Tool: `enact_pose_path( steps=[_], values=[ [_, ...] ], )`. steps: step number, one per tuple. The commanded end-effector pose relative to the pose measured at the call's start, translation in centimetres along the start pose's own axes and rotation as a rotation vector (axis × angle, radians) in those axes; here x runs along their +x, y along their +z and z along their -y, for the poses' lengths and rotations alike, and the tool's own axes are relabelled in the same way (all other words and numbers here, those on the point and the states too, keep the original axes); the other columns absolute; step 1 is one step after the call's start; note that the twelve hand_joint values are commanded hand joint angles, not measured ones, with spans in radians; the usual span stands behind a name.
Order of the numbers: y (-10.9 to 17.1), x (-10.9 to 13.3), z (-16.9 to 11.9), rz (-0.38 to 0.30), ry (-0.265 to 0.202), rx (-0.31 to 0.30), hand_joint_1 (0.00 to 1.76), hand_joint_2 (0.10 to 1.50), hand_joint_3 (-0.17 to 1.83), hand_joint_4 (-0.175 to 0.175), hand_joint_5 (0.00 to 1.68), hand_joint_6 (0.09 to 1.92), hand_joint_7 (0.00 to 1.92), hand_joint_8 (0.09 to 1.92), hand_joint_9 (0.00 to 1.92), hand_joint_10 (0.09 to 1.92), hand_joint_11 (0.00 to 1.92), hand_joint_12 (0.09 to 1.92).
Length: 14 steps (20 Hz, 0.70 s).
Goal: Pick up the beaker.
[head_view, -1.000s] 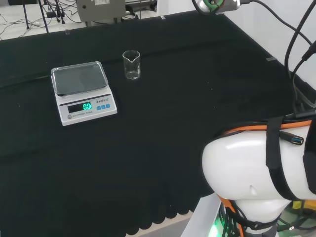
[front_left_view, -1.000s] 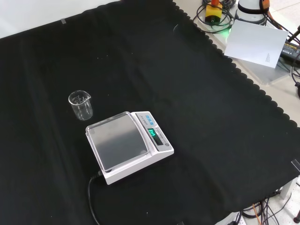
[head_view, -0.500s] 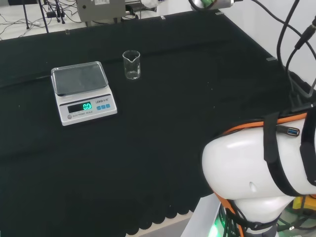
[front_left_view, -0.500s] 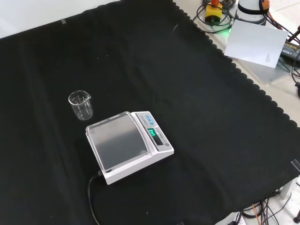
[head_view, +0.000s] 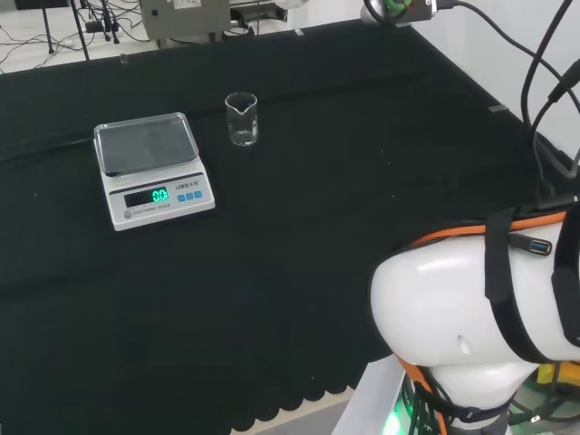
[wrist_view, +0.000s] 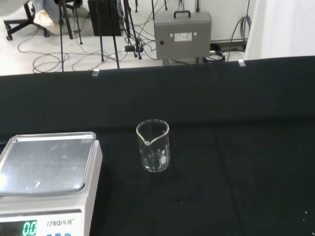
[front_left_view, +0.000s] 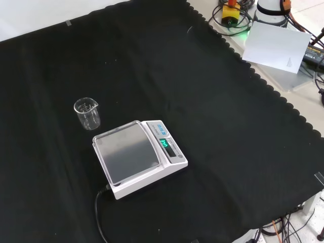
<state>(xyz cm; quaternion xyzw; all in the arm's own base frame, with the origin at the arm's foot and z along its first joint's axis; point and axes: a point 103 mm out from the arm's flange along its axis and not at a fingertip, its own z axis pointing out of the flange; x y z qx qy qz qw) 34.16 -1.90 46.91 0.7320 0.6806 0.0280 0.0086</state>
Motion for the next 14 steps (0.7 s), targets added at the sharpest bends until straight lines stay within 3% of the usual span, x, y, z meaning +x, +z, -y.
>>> enact_pose_path(
  steps=[1, 14],
  values=[
    [6.1, -2.7, -6.4, -0.011, -0.020, 0.029, 0.54, 0.71, 0.13, 0.054, 0.04, 0.09, 0.00, 0.41, 0.09, 0.84, 0.00, 1.37],
    [12.5, -1.3, -15.6, -0.006, -0.083, 0.084, 0.56, 0.72, 0.12, 0.062, 0.00, 0.09, 0.00, 0.37, 0.09, 0.84, 0.00, 1.37]
  ],
)
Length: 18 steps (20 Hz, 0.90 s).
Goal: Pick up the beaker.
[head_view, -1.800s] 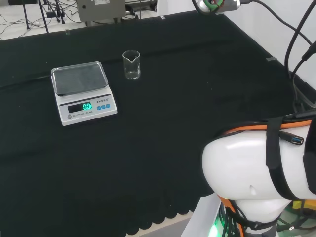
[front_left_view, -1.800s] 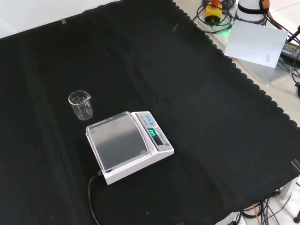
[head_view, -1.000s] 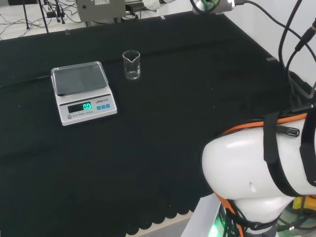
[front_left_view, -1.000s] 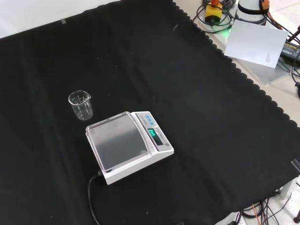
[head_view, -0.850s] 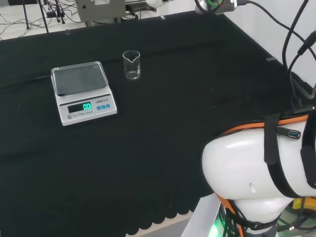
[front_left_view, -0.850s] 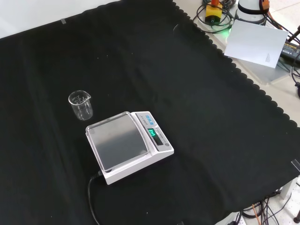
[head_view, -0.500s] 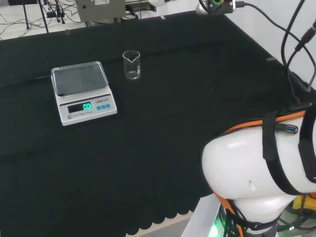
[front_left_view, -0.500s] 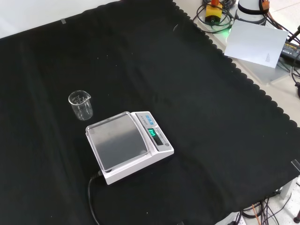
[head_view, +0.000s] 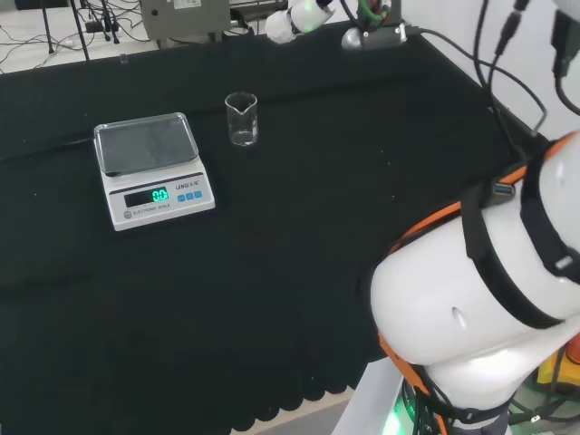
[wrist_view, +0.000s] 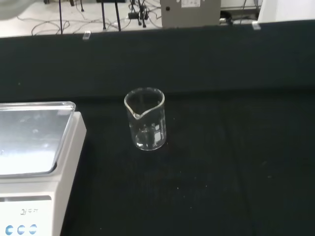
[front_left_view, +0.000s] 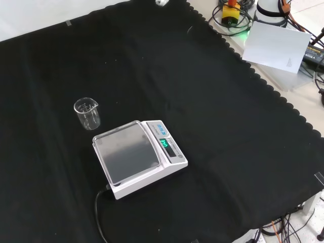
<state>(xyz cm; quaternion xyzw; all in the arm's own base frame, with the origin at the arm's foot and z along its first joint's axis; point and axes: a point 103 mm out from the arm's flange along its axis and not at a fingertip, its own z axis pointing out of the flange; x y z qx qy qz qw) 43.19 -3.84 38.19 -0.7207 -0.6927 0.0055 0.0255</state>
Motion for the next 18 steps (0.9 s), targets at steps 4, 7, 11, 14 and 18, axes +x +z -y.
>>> enact_pose_path(
  steps=[4, 7, 11, 14, 18],
  values=[
    [4.4, -0.1, -10.4, -0.004, -0.078, 0.020, 0.57, 0.72, 0.12, 0.062, 0.00, 0.09, 0.00, 0.36, 0.09, 0.84, 0.00, 1.37],
    [5.8, 0.3, -12.7, 0.002, -0.112, 0.043, 0.57, 0.72, 0.12, 0.063, 0.00, 0.09, 0.00, 0.36, 0.09, 0.84, 0.00, 1.37],
    [7.8, 0.7, -15.9, 0.010, -0.152, 0.075, 0.58, 0.72, 0.12, 0.066, 0.00, 0.09, 0.00, 0.44, 0.10, 0.85, 0.00, 1.38],
    [9.5, 1.4, -18.0, -0.005, -0.166, 0.098, 0.58, 0.72, 0.11, 0.069, 0.00, 0.09, 0.00, 0.46, 0.10, 0.85, 0.00, 1.39],
    [11.7, 3.2, -20.3, -0.007, -0.188, 0.125, 0.59, 0.71, 0.11, 0.074, 0.00, 0.09, 0.00, 0.46, 0.11, 0.85, 0.00, 1.40]
  ],
)
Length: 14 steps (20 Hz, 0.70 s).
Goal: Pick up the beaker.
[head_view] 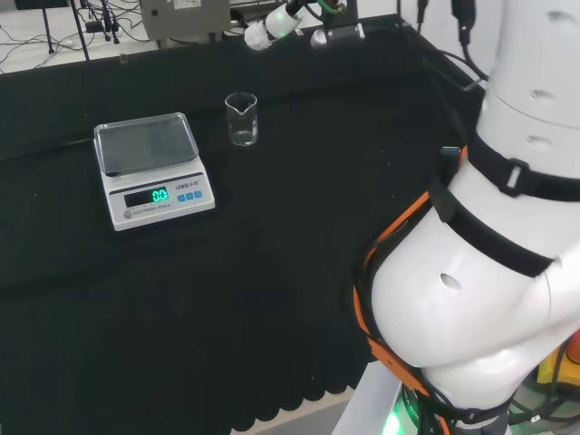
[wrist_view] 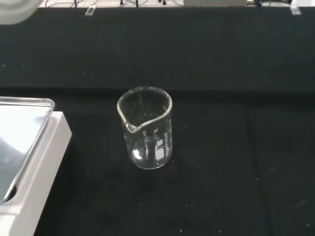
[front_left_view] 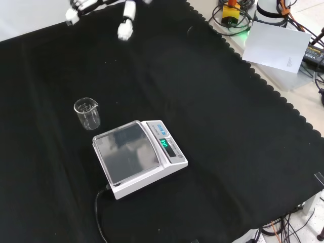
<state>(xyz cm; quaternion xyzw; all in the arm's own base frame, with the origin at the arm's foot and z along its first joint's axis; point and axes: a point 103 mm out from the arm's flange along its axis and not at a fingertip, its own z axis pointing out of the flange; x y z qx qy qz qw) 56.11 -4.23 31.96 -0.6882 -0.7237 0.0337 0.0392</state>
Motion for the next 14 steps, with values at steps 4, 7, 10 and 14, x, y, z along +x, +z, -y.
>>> enact_pose_path(
  steps=[4, 7, 10, 14],
  values=[
    [6.9, 4.1, -9.9, -0.020, -0.119, 0.088, 0.59, 0.71, 0.11, 0.076, 0.00, 0.09, 0.00, 0.46, 0.11, 0.85, 0.00, 1.40],
    [8.0, 4.9, -11.3, -0.013, -0.129, 0.110, 0.59, 0.71, 0.11, 0.078, 0.00, 0.09, 0.00, 0.46, 0.11, 0.85, 0.00, 1.41],
    [9.6, 5.3, -12.2, -0.025, -0.127, 0.135, 0.59, 0.71, 0.11, 0.080, 0.00, 0.09, 0.00, 0.46, 0.11, 0.85, 0.00, 1.41],
    [11.6, 5.2, -12.3, -0.024, -0.127, 0.176, 0.59, 0.71, 0.10, 0.082, 0.00, 0.09, 0.00, 0.46, 0.11, 0.84, 0.00, 1.41]
  ],
)
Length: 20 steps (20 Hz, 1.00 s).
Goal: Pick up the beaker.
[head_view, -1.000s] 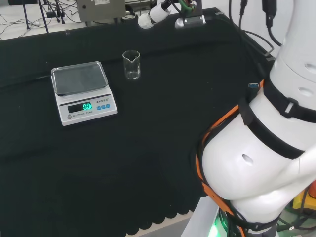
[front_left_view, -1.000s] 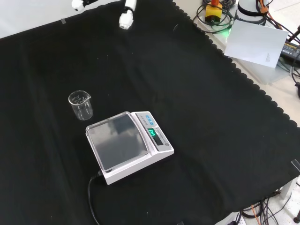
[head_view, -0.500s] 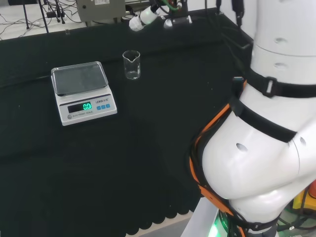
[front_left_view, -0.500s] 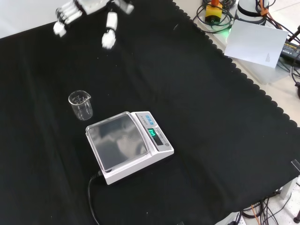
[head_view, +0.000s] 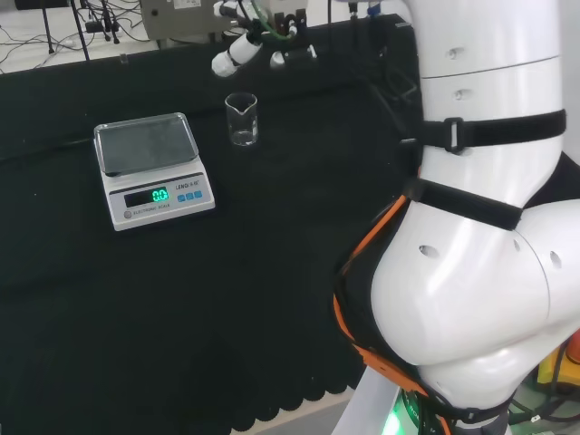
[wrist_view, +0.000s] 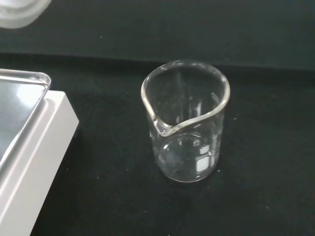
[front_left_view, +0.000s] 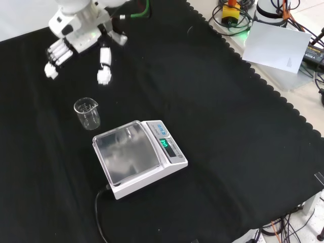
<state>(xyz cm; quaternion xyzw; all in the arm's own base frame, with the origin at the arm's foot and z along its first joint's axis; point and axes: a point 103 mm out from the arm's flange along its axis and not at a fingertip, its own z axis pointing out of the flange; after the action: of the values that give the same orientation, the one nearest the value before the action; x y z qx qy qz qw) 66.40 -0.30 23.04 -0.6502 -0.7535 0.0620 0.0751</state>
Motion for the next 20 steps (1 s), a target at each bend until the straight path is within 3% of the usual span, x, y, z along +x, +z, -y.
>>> enact_pose_path(
  steps=[1, 5, 20],
  values=[
    [4.1, 1.7, -1.4, -0.018, -0.032, 0.093, 0.59, 0.70, 0.10, 0.083, 0.00, 0.09, 0.00, 0.46, 0.11, 0.84, 0.00, 1.41],
    [5.7, 1.4, -1.6, -0.022, -0.024, 0.140, 0.58, 0.70, 0.10, 0.086, 0.00, 0.09, 0.00, 0.45, 0.11, 0.84, 0.00, 1.41],
    [10.5, -0.3, -3.6, 0.010, 0.014, 0.229, 0.57, 0.68, 0.09, 0.090, 0.00, 0.09, 0.00, 0.45, 0.11, 0.84, 0.00, 1.41]
  ],
)
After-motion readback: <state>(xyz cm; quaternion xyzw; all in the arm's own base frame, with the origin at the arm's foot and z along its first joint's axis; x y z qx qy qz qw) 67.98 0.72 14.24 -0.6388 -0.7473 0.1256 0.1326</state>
